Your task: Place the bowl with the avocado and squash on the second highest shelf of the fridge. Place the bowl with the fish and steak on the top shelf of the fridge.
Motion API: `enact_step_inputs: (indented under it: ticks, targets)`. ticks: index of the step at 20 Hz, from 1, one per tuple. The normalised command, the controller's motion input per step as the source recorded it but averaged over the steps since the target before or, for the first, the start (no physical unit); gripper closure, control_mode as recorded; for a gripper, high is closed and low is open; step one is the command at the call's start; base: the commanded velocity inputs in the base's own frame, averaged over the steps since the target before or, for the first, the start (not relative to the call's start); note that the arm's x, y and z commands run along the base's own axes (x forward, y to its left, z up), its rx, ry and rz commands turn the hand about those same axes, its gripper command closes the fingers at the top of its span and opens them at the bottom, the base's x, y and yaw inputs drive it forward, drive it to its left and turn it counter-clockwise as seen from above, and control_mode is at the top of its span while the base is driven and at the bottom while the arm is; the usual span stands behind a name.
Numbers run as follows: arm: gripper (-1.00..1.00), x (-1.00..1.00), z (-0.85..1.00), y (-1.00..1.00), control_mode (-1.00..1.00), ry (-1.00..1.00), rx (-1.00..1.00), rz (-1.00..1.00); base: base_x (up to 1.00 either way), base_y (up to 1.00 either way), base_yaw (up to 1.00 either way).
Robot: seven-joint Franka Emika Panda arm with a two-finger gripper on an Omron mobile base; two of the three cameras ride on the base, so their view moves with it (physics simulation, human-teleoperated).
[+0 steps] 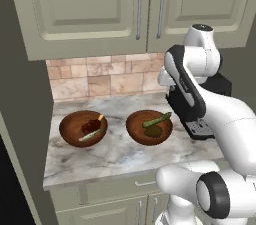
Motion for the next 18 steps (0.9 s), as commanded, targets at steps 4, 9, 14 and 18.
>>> enact_step_inputs:
  ticks: [4,9,14,18]
  targets:
    - [-1.0,-0.21,-0.14,0.15,-1.0,0.01,0.0,0.0,0.0,0.0,0.0]
    - [-1.0,-0.35,-0.96,0.02,-1.0,0.13,-0.01,-0.06,0.0,0.0,0.0]
    - [-1.0,-0.04,-0.95,0.11,-1.0,0.08,0.0,-0.15,0.0,0.0,0.0]
    - [-1.0,0.01,-0.8,0.34,-1.0,0.0,0.04,-0.12,0.0,0.0,0.0]
